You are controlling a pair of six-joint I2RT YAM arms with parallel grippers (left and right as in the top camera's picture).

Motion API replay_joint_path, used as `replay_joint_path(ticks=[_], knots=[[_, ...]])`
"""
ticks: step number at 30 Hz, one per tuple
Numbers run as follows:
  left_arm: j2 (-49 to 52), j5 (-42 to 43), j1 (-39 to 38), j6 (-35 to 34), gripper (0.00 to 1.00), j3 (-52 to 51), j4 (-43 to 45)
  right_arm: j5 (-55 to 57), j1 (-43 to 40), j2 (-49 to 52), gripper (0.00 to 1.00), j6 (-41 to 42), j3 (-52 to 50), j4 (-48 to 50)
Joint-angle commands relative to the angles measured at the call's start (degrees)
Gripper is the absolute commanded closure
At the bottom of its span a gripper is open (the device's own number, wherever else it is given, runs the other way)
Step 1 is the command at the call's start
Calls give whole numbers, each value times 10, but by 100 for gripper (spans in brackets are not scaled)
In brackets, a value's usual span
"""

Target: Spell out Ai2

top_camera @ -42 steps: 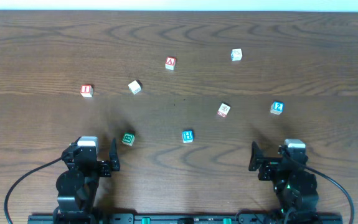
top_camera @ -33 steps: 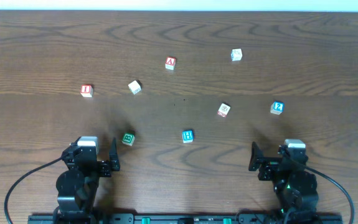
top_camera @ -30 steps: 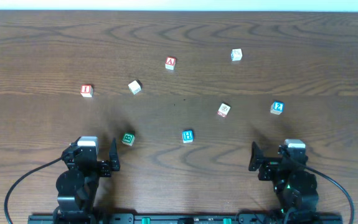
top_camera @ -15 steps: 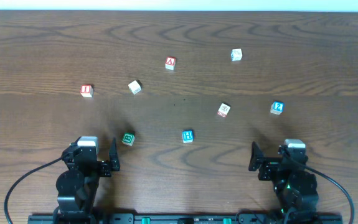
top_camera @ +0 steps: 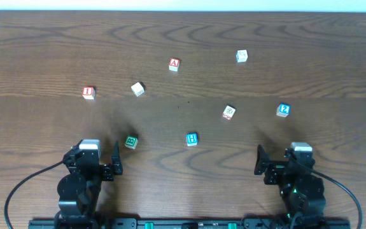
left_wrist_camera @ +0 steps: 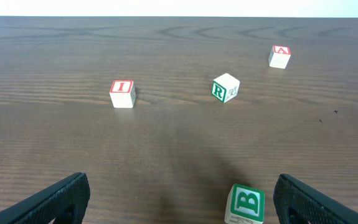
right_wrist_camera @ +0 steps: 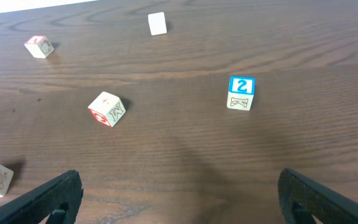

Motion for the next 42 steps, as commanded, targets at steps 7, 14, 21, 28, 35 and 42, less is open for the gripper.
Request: replay_joint_path(ticks=[7,14,21,28,35,42], knots=[[-3,4,-2,8,4,-11,-4,0,-5,-6,1,-8,-2,0],[-3,4,-2,8,5,-11,-4,0,-5,-6,1,-8,-2,0],[-3,4,-2,8,5,-11,-4,0,-5,-6,1,-8,-2,0],[-3,-1,-2,7,5,-11,1,0,-5,-6,1,-8,-2,0],[1,-60,-2,7,5,-11,12,0,-5,-6,1,-8,-2,0],[107,-159,-1,6,5,10,107,0,-5,-6,1,-8,-2,0]])
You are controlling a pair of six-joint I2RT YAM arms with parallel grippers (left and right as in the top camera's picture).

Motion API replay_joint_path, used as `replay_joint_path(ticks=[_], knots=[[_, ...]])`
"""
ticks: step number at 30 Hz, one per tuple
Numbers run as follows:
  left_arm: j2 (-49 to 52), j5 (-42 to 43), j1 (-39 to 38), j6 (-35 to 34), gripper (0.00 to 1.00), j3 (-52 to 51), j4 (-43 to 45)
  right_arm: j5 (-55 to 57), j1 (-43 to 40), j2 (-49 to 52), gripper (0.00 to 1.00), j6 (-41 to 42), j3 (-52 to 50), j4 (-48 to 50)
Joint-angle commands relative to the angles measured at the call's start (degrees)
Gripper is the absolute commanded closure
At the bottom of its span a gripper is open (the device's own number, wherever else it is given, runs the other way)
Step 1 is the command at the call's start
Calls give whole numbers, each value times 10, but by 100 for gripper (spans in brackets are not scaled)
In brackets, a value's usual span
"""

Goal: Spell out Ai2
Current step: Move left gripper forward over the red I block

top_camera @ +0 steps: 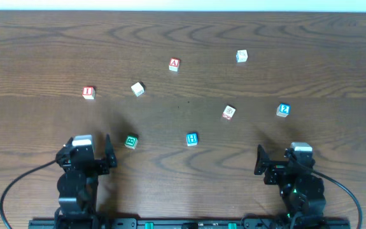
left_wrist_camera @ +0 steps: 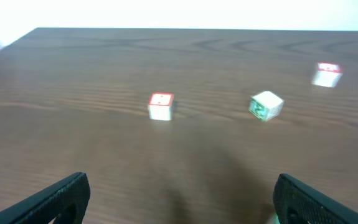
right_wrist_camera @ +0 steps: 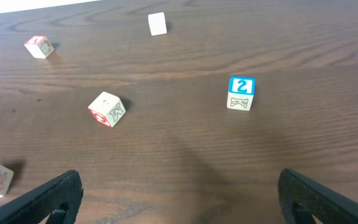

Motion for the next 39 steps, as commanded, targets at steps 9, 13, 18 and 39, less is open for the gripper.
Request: replay_joint_path(ticks=[9,13,18,39], knots=[[311,-87,33,15,5,133,72,0,-5,-6,1,-8,-2,0],[434,-55,75,19,5,219,70,0,-5,-6,1,-8,-2,0],[575,-8,123,43,5,337,44,0,-5,-6,1,-8,-2,0],[1054,176,170,173,5,814,-242,0,-5,-6,1,-8,-2,0]])
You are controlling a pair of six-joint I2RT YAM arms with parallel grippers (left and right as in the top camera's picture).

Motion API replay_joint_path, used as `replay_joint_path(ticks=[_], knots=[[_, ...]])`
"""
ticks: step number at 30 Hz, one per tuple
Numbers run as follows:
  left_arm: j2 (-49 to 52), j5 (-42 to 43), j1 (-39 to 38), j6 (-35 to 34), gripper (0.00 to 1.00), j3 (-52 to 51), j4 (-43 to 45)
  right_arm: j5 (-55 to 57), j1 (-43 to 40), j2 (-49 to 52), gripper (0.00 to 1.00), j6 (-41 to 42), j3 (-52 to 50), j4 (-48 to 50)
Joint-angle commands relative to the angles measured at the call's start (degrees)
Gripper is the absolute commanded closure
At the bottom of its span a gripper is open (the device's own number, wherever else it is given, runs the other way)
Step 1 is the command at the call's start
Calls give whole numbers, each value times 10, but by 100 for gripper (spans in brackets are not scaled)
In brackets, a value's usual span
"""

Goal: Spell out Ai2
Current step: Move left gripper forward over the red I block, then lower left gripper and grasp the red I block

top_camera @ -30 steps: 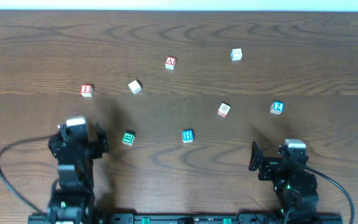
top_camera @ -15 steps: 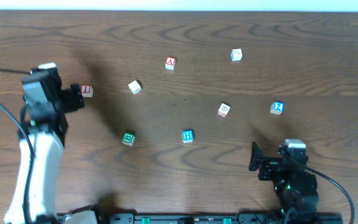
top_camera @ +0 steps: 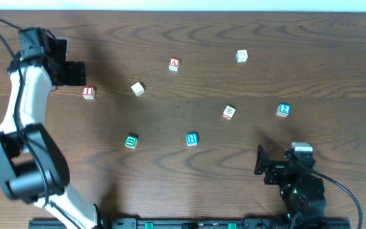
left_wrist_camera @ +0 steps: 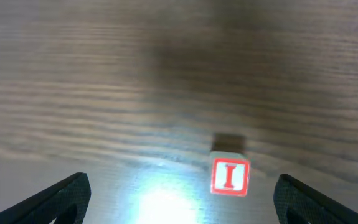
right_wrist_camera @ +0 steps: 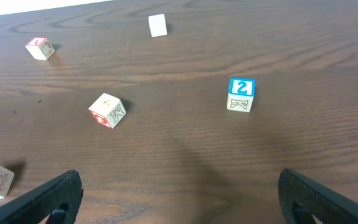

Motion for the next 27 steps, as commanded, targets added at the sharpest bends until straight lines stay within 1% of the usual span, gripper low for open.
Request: replay_joint_path(ticks=[1,6,11,20,27], knots=[[47,49,0,40,5,48,-34,0,-5,-3,1,-8,-1,-1],[108,56,-11,68,5,94,-83,0,-5,-3,1,-8,-1,-1],[137,56,-22,69,5,102,-113,0,-5,-3,1,-8,-1,-1],[151,56,-25,67,5,102,-116,0,-5,-3,1,-8,-1,-1],[152,56,-25,65,5,100,-100,0,-5,-3,1,-8,-1,-1]])
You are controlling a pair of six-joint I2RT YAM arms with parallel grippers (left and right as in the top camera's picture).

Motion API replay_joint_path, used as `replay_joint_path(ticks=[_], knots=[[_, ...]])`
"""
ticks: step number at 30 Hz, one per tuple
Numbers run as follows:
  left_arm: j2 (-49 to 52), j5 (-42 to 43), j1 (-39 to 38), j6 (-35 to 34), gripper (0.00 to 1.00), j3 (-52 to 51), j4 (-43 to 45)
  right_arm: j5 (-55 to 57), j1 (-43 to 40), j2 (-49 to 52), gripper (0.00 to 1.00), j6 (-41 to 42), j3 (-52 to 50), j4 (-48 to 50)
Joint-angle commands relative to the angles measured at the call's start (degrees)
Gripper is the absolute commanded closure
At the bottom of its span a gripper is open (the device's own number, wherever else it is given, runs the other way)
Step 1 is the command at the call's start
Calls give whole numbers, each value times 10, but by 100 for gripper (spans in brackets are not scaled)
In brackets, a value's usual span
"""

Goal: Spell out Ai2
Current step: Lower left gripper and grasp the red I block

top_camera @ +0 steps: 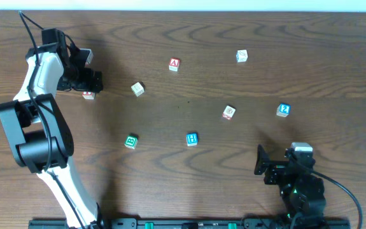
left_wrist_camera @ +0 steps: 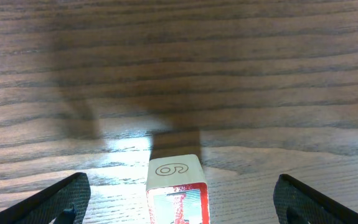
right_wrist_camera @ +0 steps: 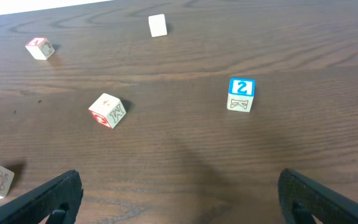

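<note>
The red-framed I block (left_wrist_camera: 177, 190) stands on the table at the far left, with a "6" on its upper face. My left gripper (left_wrist_camera: 179, 214) is low over it and open, one finger on each side of the block and clear gaps between. From overhead the left gripper (top_camera: 88, 84) covers most of the I block (top_camera: 88, 96). The red A block (top_camera: 174, 63) lies far centre and the blue 2 block (top_camera: 283, 109) at right. My right gripper (top_camera: 286, 164) rests open at the near edge, holding nothing.
Other blocks lie scattered: a white R block (top_camera: 137, 88), a green B block (top_camera: 130, 141), a blue H block (top_camera: 191, 138), a red-and-white block (top_camera: 228, 112) and a white block (top_camera: 242, 56). The left arm stretches along the table's left side.
My left gripper has moved right and come down. The I block, then small and off to the right in its view, now sits centred between the open fingers. The right arm is unchanged.
Both grippers first rested open at the near edge. The left one then turned toward the left side of the table, was later out at the far left beside the I block, and now straddles that block. No block has moved.
</note>
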Motion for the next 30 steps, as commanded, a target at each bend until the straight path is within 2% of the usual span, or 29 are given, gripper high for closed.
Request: replay_joint_path(ticks=[1,27,29,30], knots=[[14,6,1,6,5,12,1,0,-5,-3,1,-8,-1,-1],[14,31,1,6,5,-42,35,0,-5,-3,1,-8,-1,-1],[14,26,1,6,1,-42,34,0,-5,-3,1,-8,-1,-1],[14,21,1,6,7,-42,34,0,-5,-3,1,-8,-1,-1]])
